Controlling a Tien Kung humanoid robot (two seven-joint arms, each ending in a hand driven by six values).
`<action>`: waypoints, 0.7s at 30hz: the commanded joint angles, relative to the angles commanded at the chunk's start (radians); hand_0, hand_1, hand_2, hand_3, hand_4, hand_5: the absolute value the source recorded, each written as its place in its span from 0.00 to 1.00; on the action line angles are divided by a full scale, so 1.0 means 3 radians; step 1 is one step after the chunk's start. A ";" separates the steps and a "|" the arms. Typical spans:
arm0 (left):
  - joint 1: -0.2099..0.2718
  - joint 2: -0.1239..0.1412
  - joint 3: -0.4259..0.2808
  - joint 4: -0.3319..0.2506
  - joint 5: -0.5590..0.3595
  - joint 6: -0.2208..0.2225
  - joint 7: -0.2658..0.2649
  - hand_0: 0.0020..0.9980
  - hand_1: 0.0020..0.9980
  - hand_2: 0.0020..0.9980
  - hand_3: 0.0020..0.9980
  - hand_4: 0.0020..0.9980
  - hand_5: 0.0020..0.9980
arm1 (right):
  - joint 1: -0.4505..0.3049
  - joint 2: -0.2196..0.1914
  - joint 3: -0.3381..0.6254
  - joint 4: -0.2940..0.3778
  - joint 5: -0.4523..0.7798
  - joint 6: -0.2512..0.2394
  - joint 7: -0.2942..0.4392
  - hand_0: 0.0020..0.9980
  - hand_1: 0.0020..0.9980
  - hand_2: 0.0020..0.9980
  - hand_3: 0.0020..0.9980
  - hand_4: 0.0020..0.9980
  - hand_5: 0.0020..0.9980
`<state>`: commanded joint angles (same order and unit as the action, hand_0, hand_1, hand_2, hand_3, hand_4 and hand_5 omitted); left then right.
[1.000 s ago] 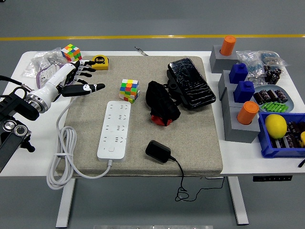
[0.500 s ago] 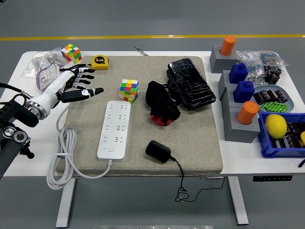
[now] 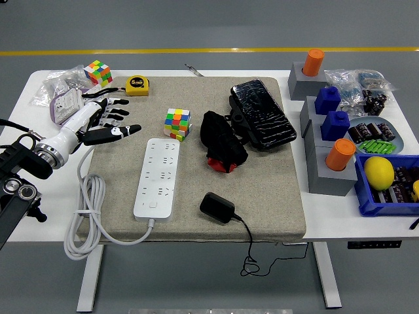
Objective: Pull the plug out and thorw away
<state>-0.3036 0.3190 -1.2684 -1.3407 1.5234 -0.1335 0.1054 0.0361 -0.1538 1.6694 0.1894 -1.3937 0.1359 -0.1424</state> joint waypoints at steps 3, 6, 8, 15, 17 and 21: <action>0.0014 -0.0026 -0.0039 -0.0011 0.0008 -0.0005 0.0014 0.55 0.76 0.75 0.84 1.00 0.51 | 0.0015 -0.0012 0.0016 0.0002 0.0005 -0.0002 0.0001 0.64 0.68 0.69 0.61 1.00 0.49; 0.0039 -0.0046 -0.0087 -0.0027 0.0009 -0.0001 0.0018 0.55 0.76 0.75 0.84 1.00 0.51 | 0.0026 -0.0014 0.0027 -0.0003 -0.0006 0.0000 -0.0001 0.64 0.68 0.69 0.61 1.00 0.49; 0.0043 -0.0048 -0.0093 -0.0025 0.0013 -0.0008 0.0020 0.55 0.76 0.75 0.84 1.00 0.51 | 0.0028 -0.0015 0.0021 0.0000 -0.0002 0.0000 0.0000 0.64 0.68 0.69 0.61 1.00 0.49; 0.0037 -0.0051 -0.0101 -0.0022 0.0009 -0.0026 0.0026 0.55 0.76 0.75 0.84 1.00 0.51 | 0.0032 -0.0023 0.0049 -0.0007 -0.0029 0.0001 -0.0003 0.64 0.68 0.69 0.61 1.00 0.49; 0.0038 -0.0051 -0.0110 -0.0025 0.0010 -0.0027 0.0030 0.55 0.76 0.75 0.84 1.00 0.51 | 0.0040 -0.0026 0.0058 -0.0013 -0.0043 0.0003 -0.0004 0.64 0.68 0.69 0.61 1.00 0.49; 0.0057 -0.0053 -0.0134 -0.0029 0.0021 -0.0026 0.0039 0.55 0.76 0.75 0.84 1.00 0.51 | 0.0059 -0.0018 0.0124 -0.0030 -0.0101 0.0003 -0.0015 0.64 0.68 0.69 0.61 1.00 0.49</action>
<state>-0.2866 0.3032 -1.3086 -1.3494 1.5296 -0.1414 0.1170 0.0538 -0.1590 1.7066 0.1804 -1.4239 0.1368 -0.1469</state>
